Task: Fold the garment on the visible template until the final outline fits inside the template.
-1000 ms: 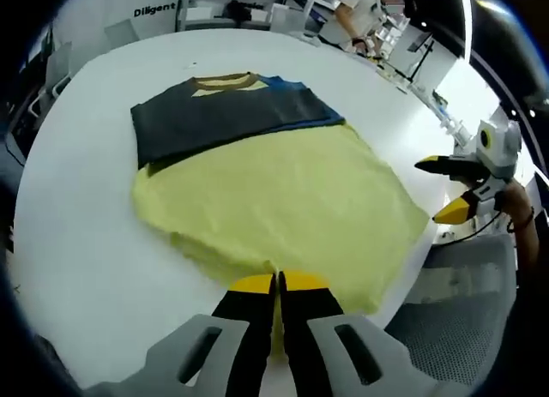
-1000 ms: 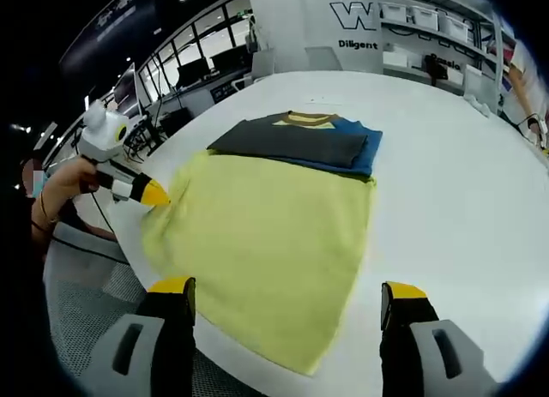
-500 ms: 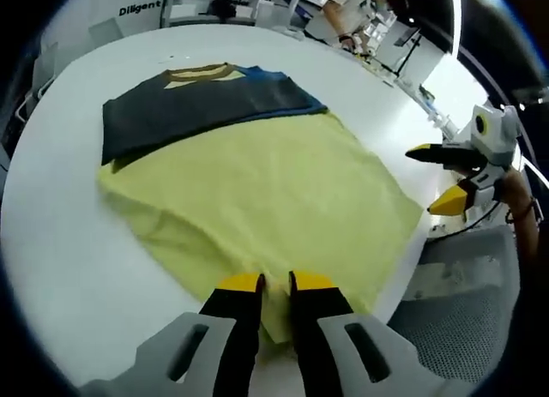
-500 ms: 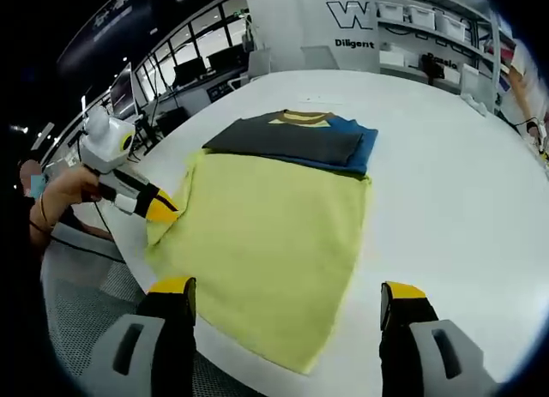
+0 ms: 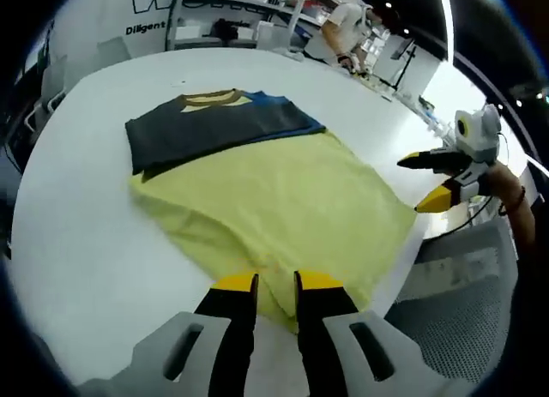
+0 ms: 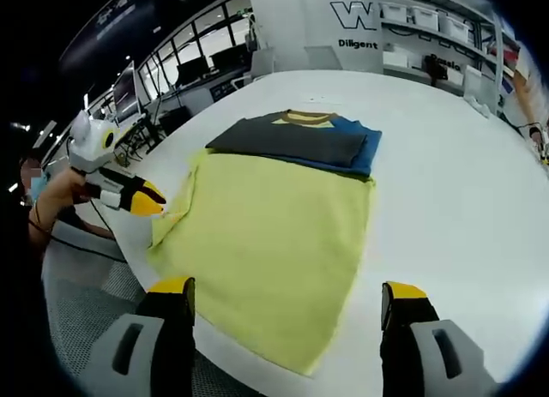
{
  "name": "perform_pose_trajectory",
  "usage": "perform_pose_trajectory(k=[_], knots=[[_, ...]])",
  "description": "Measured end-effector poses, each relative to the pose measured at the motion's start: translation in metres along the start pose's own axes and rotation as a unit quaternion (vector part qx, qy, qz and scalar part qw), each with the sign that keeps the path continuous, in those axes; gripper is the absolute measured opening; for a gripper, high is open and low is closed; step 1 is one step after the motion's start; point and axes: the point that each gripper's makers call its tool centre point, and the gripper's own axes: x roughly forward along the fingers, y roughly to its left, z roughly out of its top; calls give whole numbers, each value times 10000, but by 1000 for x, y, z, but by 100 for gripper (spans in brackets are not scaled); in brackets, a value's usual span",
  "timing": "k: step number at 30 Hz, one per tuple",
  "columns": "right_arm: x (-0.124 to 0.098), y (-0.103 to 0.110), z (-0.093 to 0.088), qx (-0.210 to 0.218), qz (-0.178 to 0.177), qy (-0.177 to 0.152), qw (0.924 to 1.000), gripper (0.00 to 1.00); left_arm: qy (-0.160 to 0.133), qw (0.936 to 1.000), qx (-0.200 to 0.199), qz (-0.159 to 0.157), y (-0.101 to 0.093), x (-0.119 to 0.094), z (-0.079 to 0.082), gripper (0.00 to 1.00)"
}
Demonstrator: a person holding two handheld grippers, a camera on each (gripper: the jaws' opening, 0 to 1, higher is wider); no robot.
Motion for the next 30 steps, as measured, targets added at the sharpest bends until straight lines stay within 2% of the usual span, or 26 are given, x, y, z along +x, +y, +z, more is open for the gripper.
perform_pose_trajectory(k=[11,16,19,24,30], knots=[[-1,-3,-2,28,-21,34,10000,87,421,9988,-248,-93,-18,18,-23,14],[-1,-3,-3,33,-16,43,10000,87,399,9989,-250,-88,-20,19,-21,9],[-1,-4,-4,30,-22,52,10000,88,428,9990,-113,-21,-19,20,-22,6],[-2,-4,-5,32,-17,69,10000,88,473,9988,-86,-83,-20,19,-25,0],[-3,-4,-9,45,0,116,9999,89,431,9989,-135,-134,-20,10,-25,0]])
